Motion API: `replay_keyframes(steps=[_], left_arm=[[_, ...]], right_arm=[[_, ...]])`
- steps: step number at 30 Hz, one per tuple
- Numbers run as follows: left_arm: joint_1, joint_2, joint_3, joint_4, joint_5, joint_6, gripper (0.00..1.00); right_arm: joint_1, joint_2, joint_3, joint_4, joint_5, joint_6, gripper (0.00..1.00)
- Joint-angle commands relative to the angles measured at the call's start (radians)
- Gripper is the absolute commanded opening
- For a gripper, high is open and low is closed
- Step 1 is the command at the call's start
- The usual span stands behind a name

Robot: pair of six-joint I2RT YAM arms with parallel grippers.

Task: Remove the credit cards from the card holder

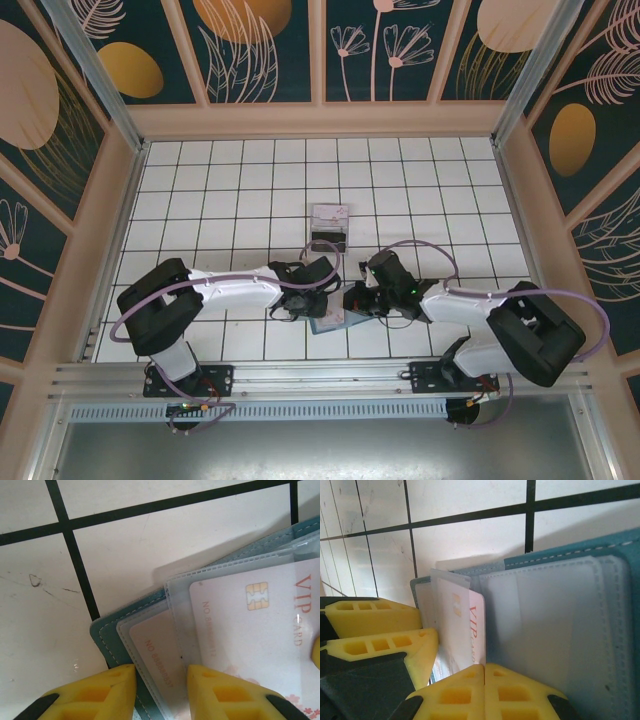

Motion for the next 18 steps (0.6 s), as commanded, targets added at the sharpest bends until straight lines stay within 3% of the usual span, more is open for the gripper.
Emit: replay_keyframes(steps=[1, 9, 18], left_arm=[[-0.007, 0.075, -0.046, -0.059, -0.002, 0.011, 0.32], [-0.006, 0.075, -0.044, -0.053, 0.004, 0.012, 0.32], [-0.007, 0.075, -0.045, -0.054, 0.005, 0.012, 0.32]], right_arm=[[0.004, -0.034, -0.013, -0.063, 0.037, -0.012, 0.05], [0.003, -0.022, -0.040, 0.049, -0.031, 0.010, 0.17], [0.004, 0.057, -0.041, 0.112, -0.081, 0.008, 0.19]])
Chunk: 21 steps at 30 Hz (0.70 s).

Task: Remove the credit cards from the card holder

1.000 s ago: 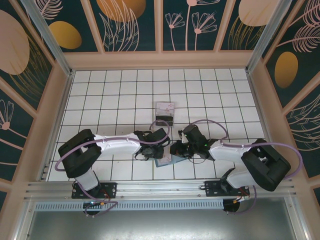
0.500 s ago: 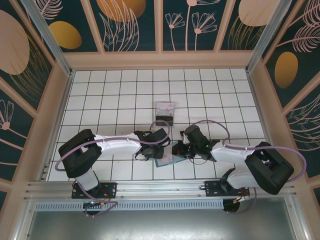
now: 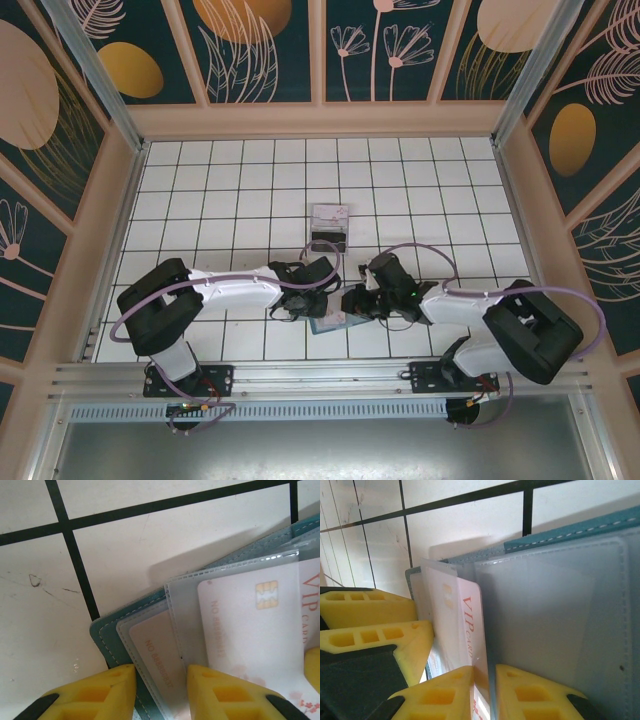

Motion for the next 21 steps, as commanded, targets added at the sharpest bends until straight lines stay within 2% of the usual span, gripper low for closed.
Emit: replay_keyframes(steps=[1, 8, 21], left_arm=[[-0.007, 0.075, -0.043, -0.055, 0.004, 0.011, 0.32], [-0.007, 0.080, -0.041, -0.055, 0.004, 0.011, 0.32], [-0.008, 0.074, -0.044, -0.059, -0.001, 0.014, 0.32]], right_arm=[[0.004, 0.029, -0.014, 0.056, -0.040, 0.006, 0.18], [0.003, -0.021, -0.029, 0.028, -0.008, 0.013, 0.09], [-0.016, -0.141, -0.033, -0.143, 0.077, -0.019, 0.08]])
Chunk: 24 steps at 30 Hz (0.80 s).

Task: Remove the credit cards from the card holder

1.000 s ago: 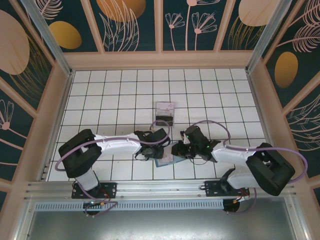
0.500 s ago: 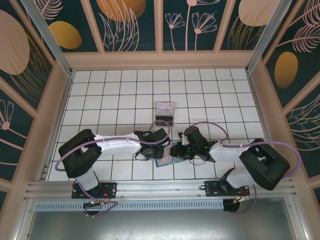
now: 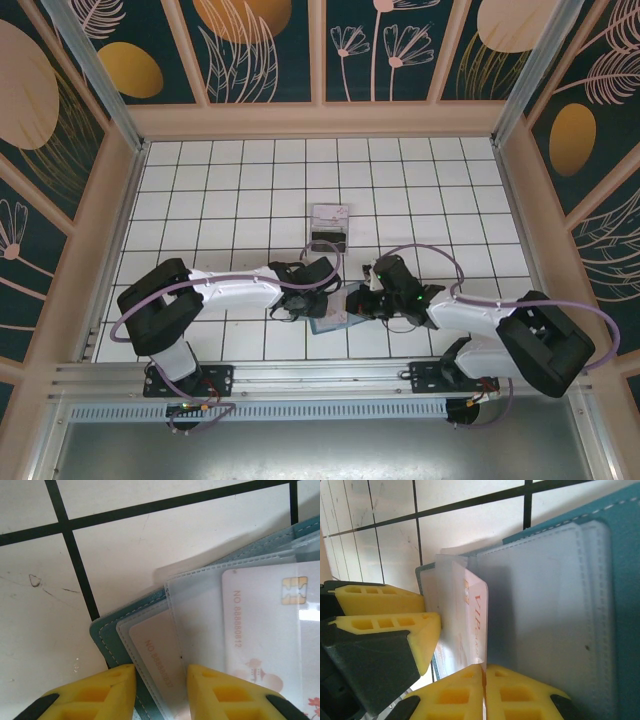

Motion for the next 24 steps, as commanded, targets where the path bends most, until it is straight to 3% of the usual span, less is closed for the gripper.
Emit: replay_keyframes(steps=[1, 15, 24], left_arm=[[-0.005, 0.070, -0.047, -0.057, 0.000, 0.014, 0.32], [-0.006, -0.069, -0.029, -0.066, -0.110, -0.009, 0.32], [0.010, -0.198, -0.074, -0.047, -0.140, -0.047, 0.32]], right_arm=[[-0.011, -0.044, 0.002, -0.118, 0.056, -0.022, 0.08], [-0.059, -0.238, 0.155, -0.437, 0.190, -0.176, 0.04], [-0.066, -0.103, 0.387, -0.525, 0.246, -0.555, 0.00]])
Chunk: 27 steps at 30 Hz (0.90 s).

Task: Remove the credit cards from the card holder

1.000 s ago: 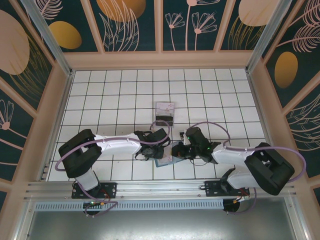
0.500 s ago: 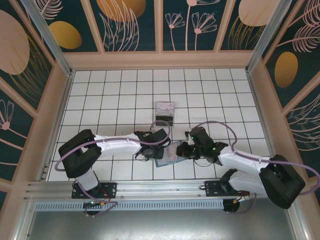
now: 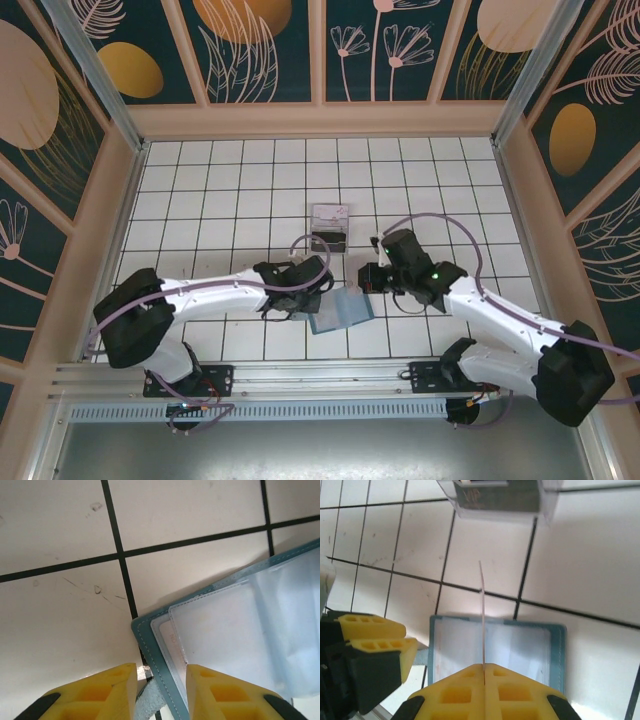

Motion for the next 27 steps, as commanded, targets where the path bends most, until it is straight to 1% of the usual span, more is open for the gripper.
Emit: replay_keyframes(steps=[1, 3, 10, 13, 17, 24, 27], left_arm=[[0.019, -0.055, -0.051, 0.004, -0.021, -0.031, 0.32], [0.033, -0.087, -0.084, 0.031, -0.005, -0.042, 0.32], [0.076, -0.175, -0.183, 0.090, 0.022, -0.069, 0.33], [0.079, -0.189, -0.198, 0.094, 0.025, -0.071, 0.33], [0.079, -0.199, -0.207, 0.093, 0.024, -0.077, 0.34], [0.081, -0.189, -0.195, 0.081, 0.031, -0.072, 0.34], [0.082, -0.183, -0.185, 0.066, 0.033, -0.069, 0.34]], right_arm=[[-0.006, 0.069, 0.103, -0.059, 0.026, -0.259, 0.00], [-0.002, 0.114, 0.156, -0.078, 0.007, -0.409, 0.00], [0.000, 0.296, 0.389, -0.196, 0.039, -0.944, 0.00], [-0.006, 0.399, 0.527, -0.283, 0.082, -1.107, 0.00], [-0.036, 0.511, 0.683, -0.392, 0.102, -1.248, 0.00], [-0.086, 0.639, 0.885, -0.488, 0.075, -1.410, 0.00], [-0.114, 0.705, 0.984, -0.531, 0.075, -1.453, 0.00]])
